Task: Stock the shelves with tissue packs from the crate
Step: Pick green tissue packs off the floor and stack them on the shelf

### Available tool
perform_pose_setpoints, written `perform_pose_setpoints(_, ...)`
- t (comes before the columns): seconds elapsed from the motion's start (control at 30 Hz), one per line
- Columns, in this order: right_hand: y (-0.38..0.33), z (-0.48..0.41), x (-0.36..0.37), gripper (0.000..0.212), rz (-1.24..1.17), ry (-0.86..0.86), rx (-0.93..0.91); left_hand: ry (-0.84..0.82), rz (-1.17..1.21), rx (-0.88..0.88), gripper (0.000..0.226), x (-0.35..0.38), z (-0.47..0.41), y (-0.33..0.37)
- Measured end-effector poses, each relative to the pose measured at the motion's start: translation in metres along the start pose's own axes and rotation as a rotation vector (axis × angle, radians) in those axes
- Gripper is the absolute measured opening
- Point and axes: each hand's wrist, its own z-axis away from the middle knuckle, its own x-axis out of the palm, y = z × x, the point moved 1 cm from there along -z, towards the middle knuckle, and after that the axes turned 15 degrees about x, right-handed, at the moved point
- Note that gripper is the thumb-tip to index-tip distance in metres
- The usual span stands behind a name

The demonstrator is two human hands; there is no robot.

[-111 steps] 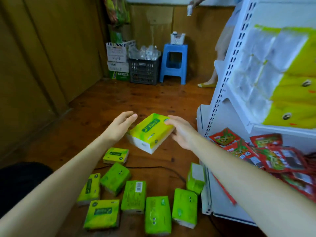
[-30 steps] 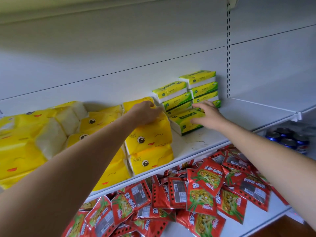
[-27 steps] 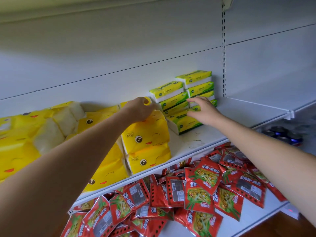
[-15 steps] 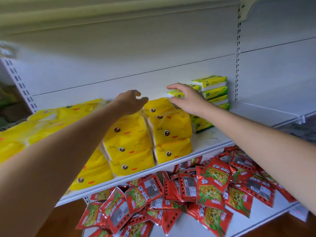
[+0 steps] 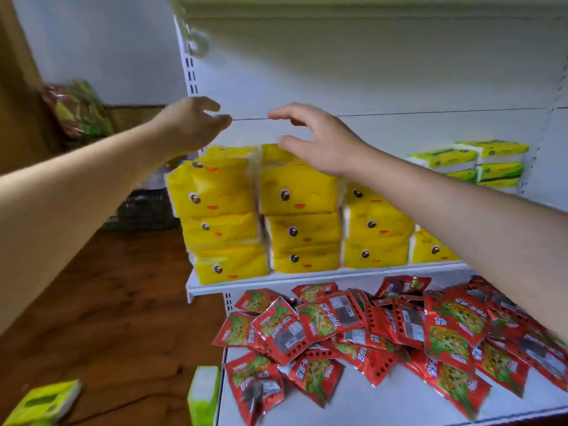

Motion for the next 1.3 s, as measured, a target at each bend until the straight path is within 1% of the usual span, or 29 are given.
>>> perform_pose_setpoints(0.1, -0.048, -0.017, 0.04, 0.038, -0.015, -0.012, -0.052, 0.026, 0.005, -0.044, 0.041, -0.023, 0.038, -0.058)
perform_pose_setpoints(0.27, -0.126, -0.027, 0.125, 0.038, -0.025, -0.034, -0.139, 0.026, 0.02, -0.237, 0.048, -0.04, 0.102, -0.17)
perform_pose_setpoints(0.37, -0.151, -0.017, 0.195, 0.038, -0.042, -0.096, -0.187, -0.061, -0.007, -0.316, 0.05, -0.017, 0.147, -0.242)
perform_pose_setpoints(0.5, -0.147, 0.015, 0.312, 0.04, -0.018, -0.327, -0.173, -0.243, -0.012, -0.419, 0.054, 0.04, 0.226, -0.328)
perform_pose_setpoints(0.63, -0.114, 0.065, 0.427, 0.042, 0.015, -0.559, -0.02, -0.4, -0.022, -0.581, 0.055, 0.087, 0.322, -0.402)
perform_pose_setpoints(0.73, -0.089, 0.103, 0.494, 0.043, 0.045, -0.67, 0.093, -0.55, -0.063, -0.696, 0.055, 0.113, 0.394, -0.45)
perform_pose_setpoints(0.87, -0.073, 0.152, 0.554, 0.044, 0.052, -0.776, 0.215, -0.705, -0.07, -0.84, 0.057, 0.137, 0.471, -0.487)
perform_pose_setpoints(0.97, -0.071, 0.176, 0.584, 0.044, 0.029, -0.82, 0.247, -0.788, -0.092, -0.865, 0.055, 0.151, 0.507, -0.5)
perform_pose_setpoints(1.07, -0.074, 0.19, 0.605, 0.046, 0.015, -0.871, 0.248, -0.791, -0.124, -0.913, 0.054, 0.156, 0.531, -0.51)
perform_pose_setpoints(1.17, -0.075, 0.199, 0.618, 0.047, 0.004, -0.881, 0.252, -0.801, -0.127, -0.998, 0.053, 0.162, 0.551, -0.508)
perform_pose_setpoints(1.23, -0.075, 0.202, 0.623, 0.047, -0.002, -0.888, 0.251, -0.825, -0.12, -1.033, 0.054, 0.169, 0.562, -0.504)
perform_pose_setpoints(1.3, -0.074, 0.203, 0.627, 0.047, 0.003, -0.899, 0.252, -0.809, -0.11, -1.058, 0.058, 0.176, 0.569, -0.501)
